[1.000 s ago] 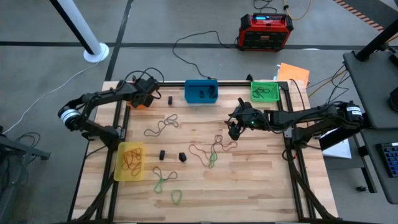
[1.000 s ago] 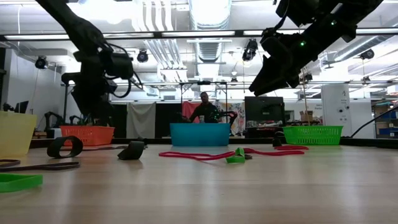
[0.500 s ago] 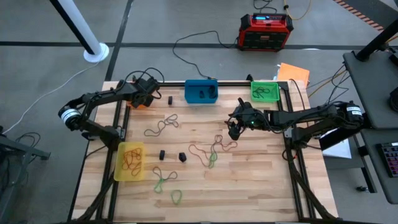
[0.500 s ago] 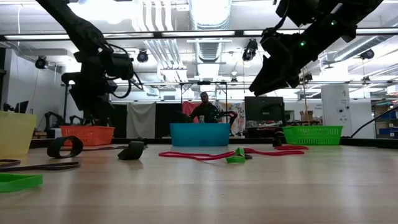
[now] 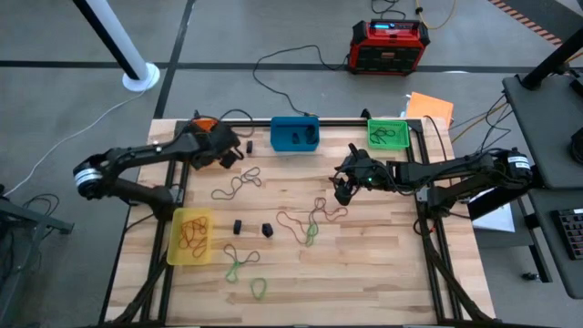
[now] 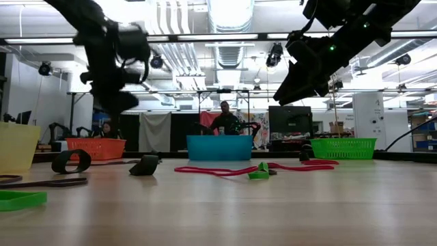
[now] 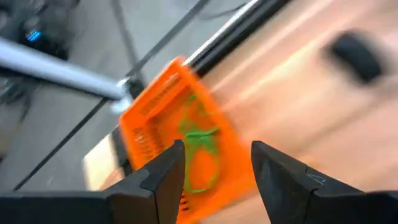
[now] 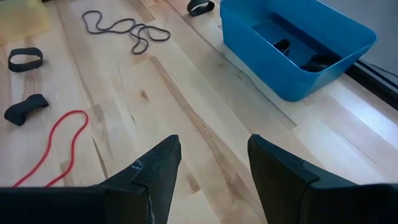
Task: Sort rubber bands into baskets
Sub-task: Put the violet rubber band into the green bin
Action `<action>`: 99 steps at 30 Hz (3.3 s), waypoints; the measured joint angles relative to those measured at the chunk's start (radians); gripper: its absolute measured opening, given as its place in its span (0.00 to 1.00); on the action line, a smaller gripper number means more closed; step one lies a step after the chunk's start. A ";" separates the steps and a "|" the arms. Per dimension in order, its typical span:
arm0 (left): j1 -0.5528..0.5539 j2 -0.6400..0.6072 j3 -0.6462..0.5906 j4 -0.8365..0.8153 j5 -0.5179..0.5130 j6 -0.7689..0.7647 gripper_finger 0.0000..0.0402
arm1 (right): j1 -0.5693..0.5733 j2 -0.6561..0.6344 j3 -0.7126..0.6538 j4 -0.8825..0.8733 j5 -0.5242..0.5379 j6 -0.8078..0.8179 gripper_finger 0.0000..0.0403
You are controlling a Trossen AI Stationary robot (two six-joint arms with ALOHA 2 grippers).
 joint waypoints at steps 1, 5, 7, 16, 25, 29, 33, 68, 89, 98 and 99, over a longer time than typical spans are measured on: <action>-0.033 -0.018 0.000 0.000 0.033 0.013 0.42 | 0.000 0.000 0.000 0.000 0.000 0.001 0.45; -0.150 -0.076 -0.008 0.024 0.317 0.147 0.42 | 0.000 0.000 0.015 -0.001 -0.004 -0.002 0.45; -0.199 -0.092 -0.031 0.057 0.479 0.236 0.42 | 0.000 0.000 0.025 0.000 -0.013 -0.010 0.45; -0.287 -0.087 -0.152 0.182 0.557 0.242 0.42 | 0.000 0.000 0.041 -0.006 -0.036 -0.034 0.45; -0.289 -0.028 -0.193 0.186 0.556 0.062 0.42 | 0.000 0.000 0.041 -0.007 -0.034 -0.050 0.45; -0.289 0.025 -0.219 0.200 0.555 0.045 0.42 | 0.000 0.000 0.040 -0.007 -0.033 -0.055 0.45; -0.289 0.077 -0.238 0.201 0.554 0.004 0.42 | 0.000 0.000 0.037 -0.008 -0.033 -0.055 0.45; -0.339 -0.092 -0.231 0.203 0.564 0.002 0.00 | 0.000 0.000 0.012 0.005 -0.024 -0.067 0.45; -0.360 -0.246 -0.231 0.705 0.617 0.025 0.00 | 0.053 0.201 -0.004 0.580 -0.033 -0.414 0.45; -0.360 -0.121 -0.230 0.870 0.618 -0.018 0.00 | 0.052 0.367 0.126 0.643 -0.025 -0.485 0.48; -0.360 -0.110 -0.230 0.886 0.617 -0.023 0.00 | 0.053 0.382 0.142 0.643 -0.025 -0.492 0.50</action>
